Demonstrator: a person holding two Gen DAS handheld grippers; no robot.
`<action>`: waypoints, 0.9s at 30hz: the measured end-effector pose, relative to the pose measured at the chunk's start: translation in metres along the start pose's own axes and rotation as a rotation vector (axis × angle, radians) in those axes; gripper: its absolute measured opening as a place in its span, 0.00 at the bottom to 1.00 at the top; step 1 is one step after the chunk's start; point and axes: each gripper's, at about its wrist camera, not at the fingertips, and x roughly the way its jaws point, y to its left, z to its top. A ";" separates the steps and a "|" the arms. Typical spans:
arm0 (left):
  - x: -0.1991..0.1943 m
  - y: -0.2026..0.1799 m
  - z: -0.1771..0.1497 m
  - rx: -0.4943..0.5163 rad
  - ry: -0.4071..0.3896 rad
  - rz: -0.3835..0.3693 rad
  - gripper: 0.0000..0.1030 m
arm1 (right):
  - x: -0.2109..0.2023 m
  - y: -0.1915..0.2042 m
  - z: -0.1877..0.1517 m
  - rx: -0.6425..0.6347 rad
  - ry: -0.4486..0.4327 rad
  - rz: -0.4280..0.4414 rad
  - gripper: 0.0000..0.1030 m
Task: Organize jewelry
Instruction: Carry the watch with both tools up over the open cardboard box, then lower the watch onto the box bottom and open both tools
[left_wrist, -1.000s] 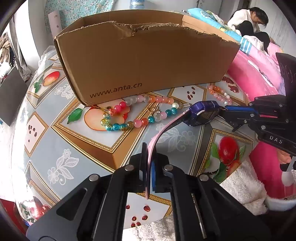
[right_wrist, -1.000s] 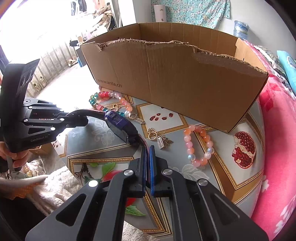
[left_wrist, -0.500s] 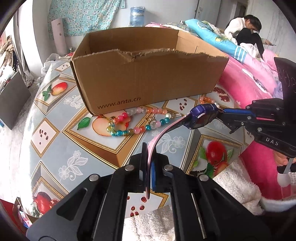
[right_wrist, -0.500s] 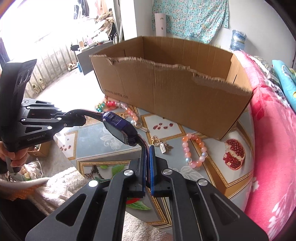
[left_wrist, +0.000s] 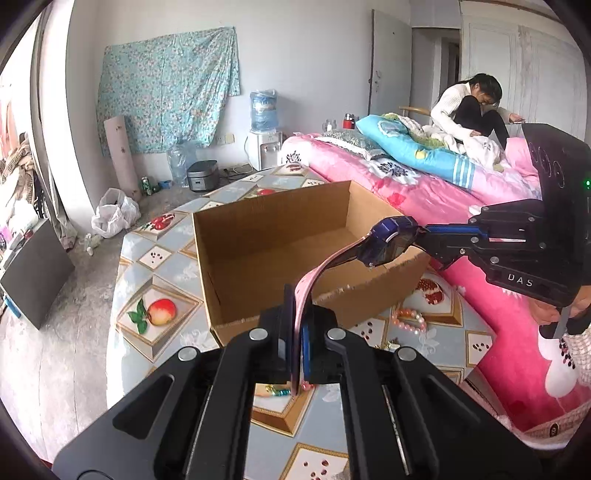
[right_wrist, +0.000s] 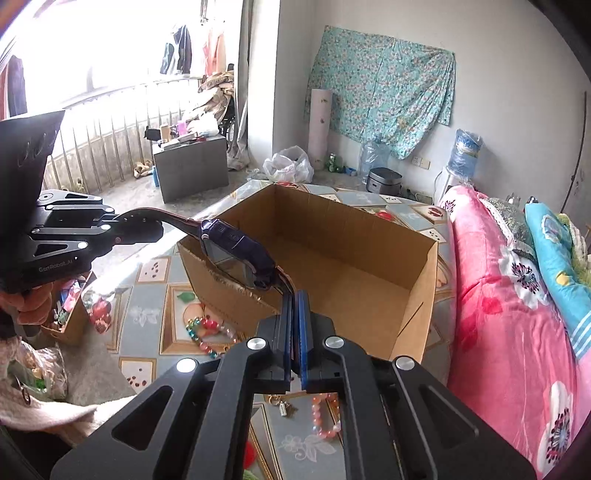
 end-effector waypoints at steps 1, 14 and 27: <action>0.006 0.003 0.007 -0.001 0.006 -0.003 0.03 | 0.008 -0.008 0.009 0.017 0.015 0.021 0.03; 0.179 0.065 0.061 -0.113 0.401 -0.048 0.03 | 0.178 -0.093 0.060 0.184 0.465 0.147 0.04; 0.170 0.060 0.076 -0.015 0.280 0.126 0.55 | 0.225 -0.104 0.060 0.128 0.527 0.101 0.21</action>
